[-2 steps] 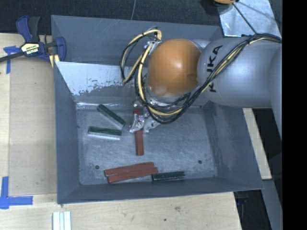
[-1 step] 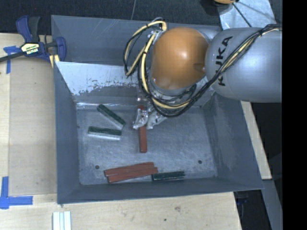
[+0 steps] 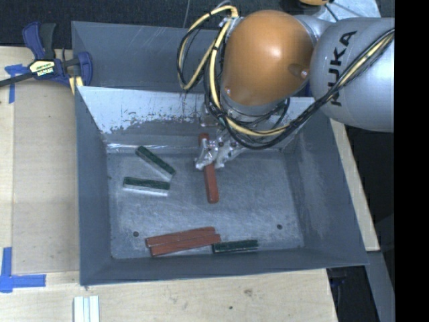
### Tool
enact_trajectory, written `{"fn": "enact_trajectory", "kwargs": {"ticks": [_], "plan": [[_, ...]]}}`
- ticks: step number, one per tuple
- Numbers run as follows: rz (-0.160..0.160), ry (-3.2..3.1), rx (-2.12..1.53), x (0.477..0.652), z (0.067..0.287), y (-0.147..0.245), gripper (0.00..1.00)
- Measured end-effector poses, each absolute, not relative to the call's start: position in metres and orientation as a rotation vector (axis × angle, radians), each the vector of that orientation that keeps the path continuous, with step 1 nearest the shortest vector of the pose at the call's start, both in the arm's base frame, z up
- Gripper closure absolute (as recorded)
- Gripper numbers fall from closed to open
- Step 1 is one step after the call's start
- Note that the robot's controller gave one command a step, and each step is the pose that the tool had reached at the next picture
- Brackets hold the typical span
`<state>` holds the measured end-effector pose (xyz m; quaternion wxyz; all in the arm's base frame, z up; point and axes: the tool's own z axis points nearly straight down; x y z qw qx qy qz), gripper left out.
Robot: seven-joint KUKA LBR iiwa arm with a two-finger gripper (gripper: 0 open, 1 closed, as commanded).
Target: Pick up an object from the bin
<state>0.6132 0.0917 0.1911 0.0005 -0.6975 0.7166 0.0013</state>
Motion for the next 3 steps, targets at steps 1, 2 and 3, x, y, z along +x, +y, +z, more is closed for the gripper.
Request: {"fn": "enact_trajectory", "kwargs": {"ticks": [1, 2, 3], "plan": [[-0.008, 2.264, -2.165, 0.616, 0.160, 0.089, 1.00], [0.014, 2.293, -2.158, 0.602, 0.178, 0.081, 1.00], [-0.015, 2.252, -2.170, 0.608, 0.168, 0.080, 1.00]]}}
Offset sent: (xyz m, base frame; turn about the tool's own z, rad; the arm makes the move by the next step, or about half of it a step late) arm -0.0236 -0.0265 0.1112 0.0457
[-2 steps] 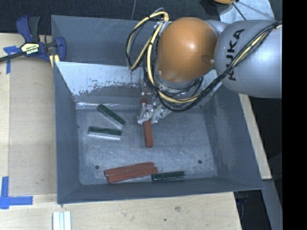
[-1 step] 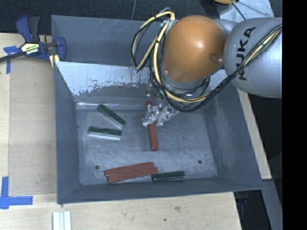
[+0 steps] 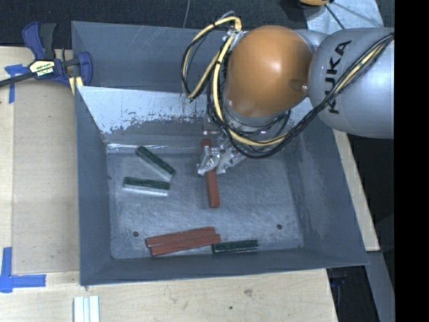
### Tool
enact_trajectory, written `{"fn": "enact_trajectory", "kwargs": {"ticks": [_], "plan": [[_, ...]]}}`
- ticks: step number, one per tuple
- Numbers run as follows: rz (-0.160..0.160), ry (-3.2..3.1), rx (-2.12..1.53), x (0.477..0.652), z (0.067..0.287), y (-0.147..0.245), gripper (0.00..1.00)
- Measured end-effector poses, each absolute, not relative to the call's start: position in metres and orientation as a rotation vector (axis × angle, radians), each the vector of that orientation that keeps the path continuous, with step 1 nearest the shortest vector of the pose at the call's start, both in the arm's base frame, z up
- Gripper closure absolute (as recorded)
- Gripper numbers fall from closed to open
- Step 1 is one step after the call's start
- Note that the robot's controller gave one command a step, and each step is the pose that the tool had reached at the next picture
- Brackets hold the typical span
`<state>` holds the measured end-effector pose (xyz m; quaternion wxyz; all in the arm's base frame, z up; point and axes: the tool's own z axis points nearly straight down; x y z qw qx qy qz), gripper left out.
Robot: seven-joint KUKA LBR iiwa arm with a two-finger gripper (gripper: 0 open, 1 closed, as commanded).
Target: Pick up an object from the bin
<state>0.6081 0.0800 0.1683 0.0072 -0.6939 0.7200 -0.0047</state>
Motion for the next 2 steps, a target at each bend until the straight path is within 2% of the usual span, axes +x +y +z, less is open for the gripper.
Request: {"fn": "enact_trajectory", "kwargs": {"ticks": [1, 2], "plan": [[0.015, 2.259, -2.194, 0.598, 0.178, 0.076, 1.00], [-0.014, 2.229, -2.194, 0.601, 0.167, 0.069, 1.00]]}}
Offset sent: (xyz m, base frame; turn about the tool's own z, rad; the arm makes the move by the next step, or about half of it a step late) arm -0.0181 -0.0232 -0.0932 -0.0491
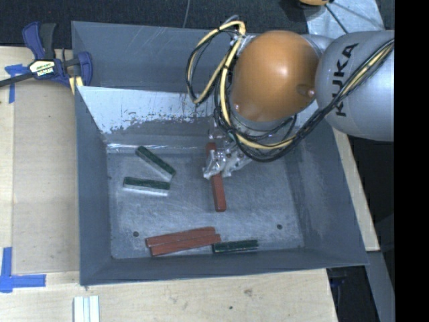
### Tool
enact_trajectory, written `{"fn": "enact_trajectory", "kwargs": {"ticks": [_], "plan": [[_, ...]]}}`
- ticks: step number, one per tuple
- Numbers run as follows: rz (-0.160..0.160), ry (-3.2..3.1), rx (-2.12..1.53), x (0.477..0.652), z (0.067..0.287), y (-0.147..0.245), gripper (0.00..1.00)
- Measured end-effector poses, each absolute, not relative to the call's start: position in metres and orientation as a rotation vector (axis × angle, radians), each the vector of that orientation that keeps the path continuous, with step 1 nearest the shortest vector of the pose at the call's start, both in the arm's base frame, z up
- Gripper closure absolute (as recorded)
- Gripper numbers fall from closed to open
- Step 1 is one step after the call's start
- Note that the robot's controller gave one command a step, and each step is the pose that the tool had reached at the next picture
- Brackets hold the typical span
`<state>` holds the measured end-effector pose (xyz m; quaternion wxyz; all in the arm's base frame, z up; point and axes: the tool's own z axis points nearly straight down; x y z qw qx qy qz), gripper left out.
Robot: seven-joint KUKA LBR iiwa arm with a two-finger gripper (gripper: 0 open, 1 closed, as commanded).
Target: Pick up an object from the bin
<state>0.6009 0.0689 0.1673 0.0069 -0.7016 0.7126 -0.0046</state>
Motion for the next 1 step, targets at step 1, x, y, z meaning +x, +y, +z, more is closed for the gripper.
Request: {"fn": "enact_trajectory", "kwargs": {"ticks": [1], "plan": [[-0.010, 2.187, -2.243, 0.6066, 0.3118, 0.0506, 1.00]]}}
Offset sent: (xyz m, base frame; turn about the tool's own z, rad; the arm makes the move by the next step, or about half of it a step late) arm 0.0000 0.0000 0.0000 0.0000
